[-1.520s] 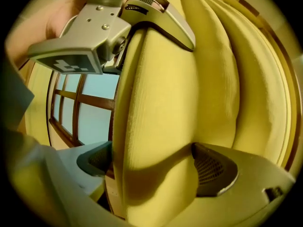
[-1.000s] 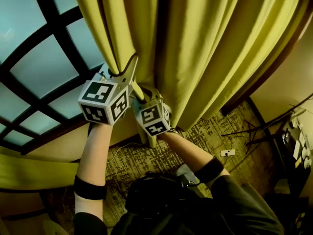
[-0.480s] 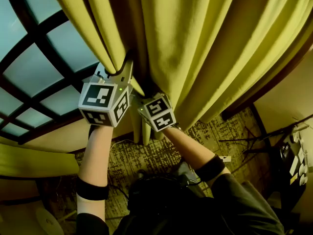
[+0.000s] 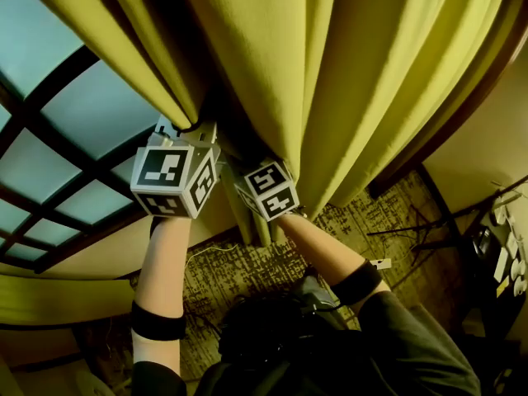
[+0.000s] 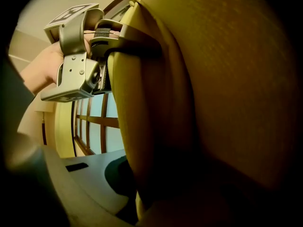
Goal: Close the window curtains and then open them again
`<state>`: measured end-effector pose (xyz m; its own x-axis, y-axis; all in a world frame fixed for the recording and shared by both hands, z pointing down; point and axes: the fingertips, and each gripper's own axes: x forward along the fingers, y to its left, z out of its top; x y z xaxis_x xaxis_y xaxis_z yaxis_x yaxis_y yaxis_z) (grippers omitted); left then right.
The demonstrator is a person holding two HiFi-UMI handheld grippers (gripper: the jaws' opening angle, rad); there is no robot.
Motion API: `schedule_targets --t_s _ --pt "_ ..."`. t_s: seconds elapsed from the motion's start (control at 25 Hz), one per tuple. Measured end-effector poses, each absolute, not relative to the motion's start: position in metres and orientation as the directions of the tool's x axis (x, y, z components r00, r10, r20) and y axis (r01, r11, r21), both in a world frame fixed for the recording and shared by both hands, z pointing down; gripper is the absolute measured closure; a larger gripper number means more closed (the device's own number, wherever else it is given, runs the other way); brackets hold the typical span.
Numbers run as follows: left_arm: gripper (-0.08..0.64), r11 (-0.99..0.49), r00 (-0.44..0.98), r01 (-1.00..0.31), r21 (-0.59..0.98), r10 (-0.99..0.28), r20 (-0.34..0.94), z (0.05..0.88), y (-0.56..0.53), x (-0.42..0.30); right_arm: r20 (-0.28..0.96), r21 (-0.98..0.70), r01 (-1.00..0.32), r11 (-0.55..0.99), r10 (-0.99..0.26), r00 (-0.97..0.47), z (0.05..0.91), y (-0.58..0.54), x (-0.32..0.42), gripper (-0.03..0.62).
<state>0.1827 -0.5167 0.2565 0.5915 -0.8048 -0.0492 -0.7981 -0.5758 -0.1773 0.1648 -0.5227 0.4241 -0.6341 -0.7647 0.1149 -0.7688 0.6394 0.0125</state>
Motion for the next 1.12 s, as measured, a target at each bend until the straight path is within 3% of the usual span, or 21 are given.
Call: schedule_targets --t_s 1.12 --pt "0.555 -0.728 0.745 -0.662 -0.181 -0.665 -0.052 0.212 -0.529 0.39 0.046 -0.065 -0.914 0.399 -0.914 -0.403 0.383 -0.54 0.385 0.565"
